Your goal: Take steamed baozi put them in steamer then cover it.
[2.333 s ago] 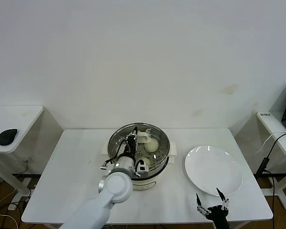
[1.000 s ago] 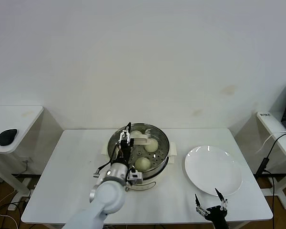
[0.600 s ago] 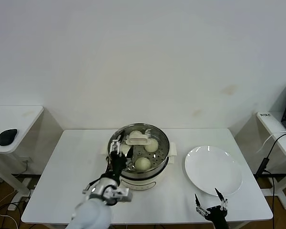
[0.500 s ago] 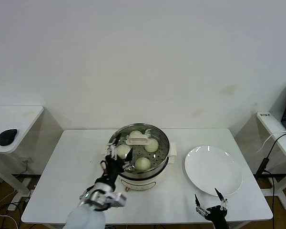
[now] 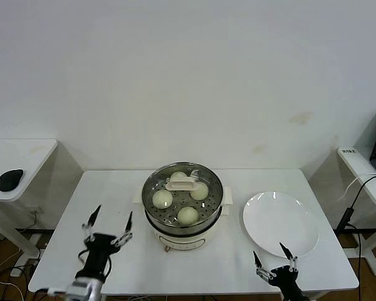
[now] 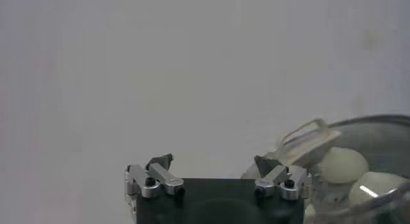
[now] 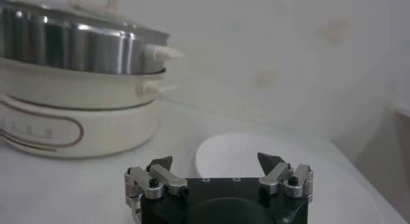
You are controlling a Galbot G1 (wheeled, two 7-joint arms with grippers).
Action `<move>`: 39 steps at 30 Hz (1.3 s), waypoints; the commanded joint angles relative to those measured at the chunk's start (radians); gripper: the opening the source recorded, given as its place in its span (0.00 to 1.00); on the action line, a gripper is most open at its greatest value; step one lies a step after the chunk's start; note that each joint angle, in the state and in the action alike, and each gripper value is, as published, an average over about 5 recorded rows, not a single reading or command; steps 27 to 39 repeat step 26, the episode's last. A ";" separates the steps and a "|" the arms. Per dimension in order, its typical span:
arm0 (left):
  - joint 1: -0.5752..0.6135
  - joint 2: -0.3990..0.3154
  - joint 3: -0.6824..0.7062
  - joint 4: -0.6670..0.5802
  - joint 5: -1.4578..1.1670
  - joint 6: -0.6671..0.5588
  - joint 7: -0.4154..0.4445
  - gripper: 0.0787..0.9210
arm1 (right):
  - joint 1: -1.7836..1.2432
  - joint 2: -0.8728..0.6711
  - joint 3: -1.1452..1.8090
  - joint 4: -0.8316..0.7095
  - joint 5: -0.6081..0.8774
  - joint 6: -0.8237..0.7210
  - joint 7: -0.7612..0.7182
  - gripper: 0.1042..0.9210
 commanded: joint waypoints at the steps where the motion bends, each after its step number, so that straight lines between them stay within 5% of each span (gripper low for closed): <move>1: 0.231 -0.099 -0.136 0.034 -0.417 -0.200 0.004 0.88 | -0.037 -0.142 -0.041 0.049 0.250 -0.010 0.049 0.88; 13: 0.279 -0.110 -0.115 0.063 -0.313 -0.181 0.078 0.88 | -0.061 -0.148 -0.040 0.067 0.245 -0.025 0.053 0.88; 39: 0.279 -0.118 -0.112 0.088 -0.251 -0.209 0.091 0.88 | -0.046 -0.106 -0.051 0.045 0.190 -0.007 0.052 0.88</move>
